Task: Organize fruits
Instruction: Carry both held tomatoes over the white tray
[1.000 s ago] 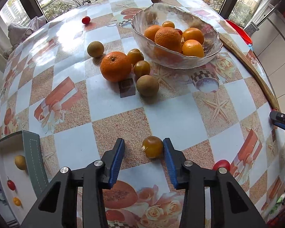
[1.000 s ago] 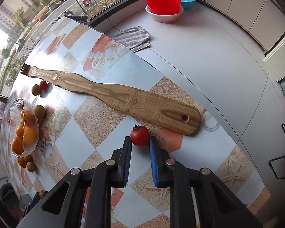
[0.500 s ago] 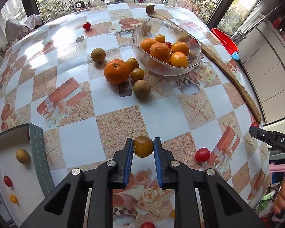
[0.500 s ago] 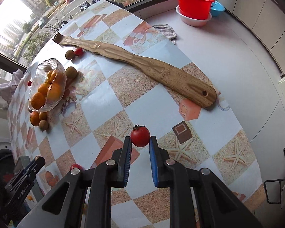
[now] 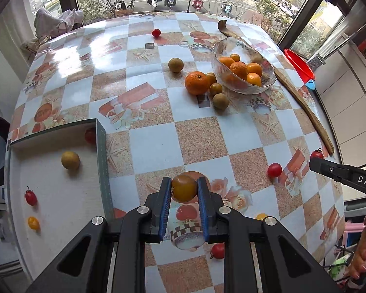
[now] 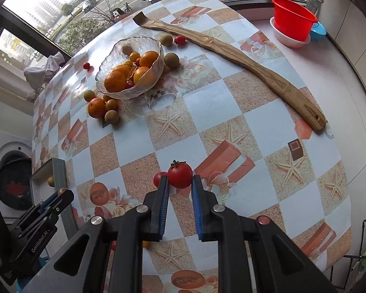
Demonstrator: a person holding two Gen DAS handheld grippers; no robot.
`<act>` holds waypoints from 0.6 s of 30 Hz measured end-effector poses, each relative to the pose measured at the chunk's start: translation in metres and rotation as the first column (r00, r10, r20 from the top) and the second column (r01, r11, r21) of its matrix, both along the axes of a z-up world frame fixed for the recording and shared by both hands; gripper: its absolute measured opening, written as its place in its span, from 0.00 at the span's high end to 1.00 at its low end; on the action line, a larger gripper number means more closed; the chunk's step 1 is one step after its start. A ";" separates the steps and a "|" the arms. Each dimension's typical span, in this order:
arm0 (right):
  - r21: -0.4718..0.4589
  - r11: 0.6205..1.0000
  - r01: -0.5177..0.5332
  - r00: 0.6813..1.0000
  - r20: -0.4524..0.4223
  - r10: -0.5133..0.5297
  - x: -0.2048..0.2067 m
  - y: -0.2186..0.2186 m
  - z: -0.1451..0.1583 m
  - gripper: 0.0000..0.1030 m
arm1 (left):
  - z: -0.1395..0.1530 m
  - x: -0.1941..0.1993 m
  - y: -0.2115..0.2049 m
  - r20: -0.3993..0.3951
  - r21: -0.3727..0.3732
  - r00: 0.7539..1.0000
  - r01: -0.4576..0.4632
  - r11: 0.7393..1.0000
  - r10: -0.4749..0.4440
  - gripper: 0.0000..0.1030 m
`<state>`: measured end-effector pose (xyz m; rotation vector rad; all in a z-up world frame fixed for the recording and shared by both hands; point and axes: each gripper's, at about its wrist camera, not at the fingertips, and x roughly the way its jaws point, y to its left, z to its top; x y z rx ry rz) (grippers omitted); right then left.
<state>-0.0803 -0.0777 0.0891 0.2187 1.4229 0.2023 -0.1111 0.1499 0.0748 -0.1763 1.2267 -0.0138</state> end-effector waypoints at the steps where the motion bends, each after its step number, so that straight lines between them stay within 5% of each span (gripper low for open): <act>1: 0.003 1.000 -0.017 1.000 0.002 0.017 -0.001 0.008 0.001 0.80 | 0.001 -0.005 0.006 0.000 0.000 1.000 -0.013 1.000 0.013 0.78; 9: 0.027 0.983 -0.182 0.983 0.009 0.182 -0.010 0.087 0.010 0.80 | 0.004 -0.045 0.069 -0.005 0.016 0.989 -0.151 0.988 0.151 0.78; 18: 0.073 0.922 -0.380 0.925 0.006 0.381 -0.029 0.194 0.009 0.80 | -0.014 -0.093 0.137 -0.040 0.049 0.953 -0.298 0.953 0.300 0.78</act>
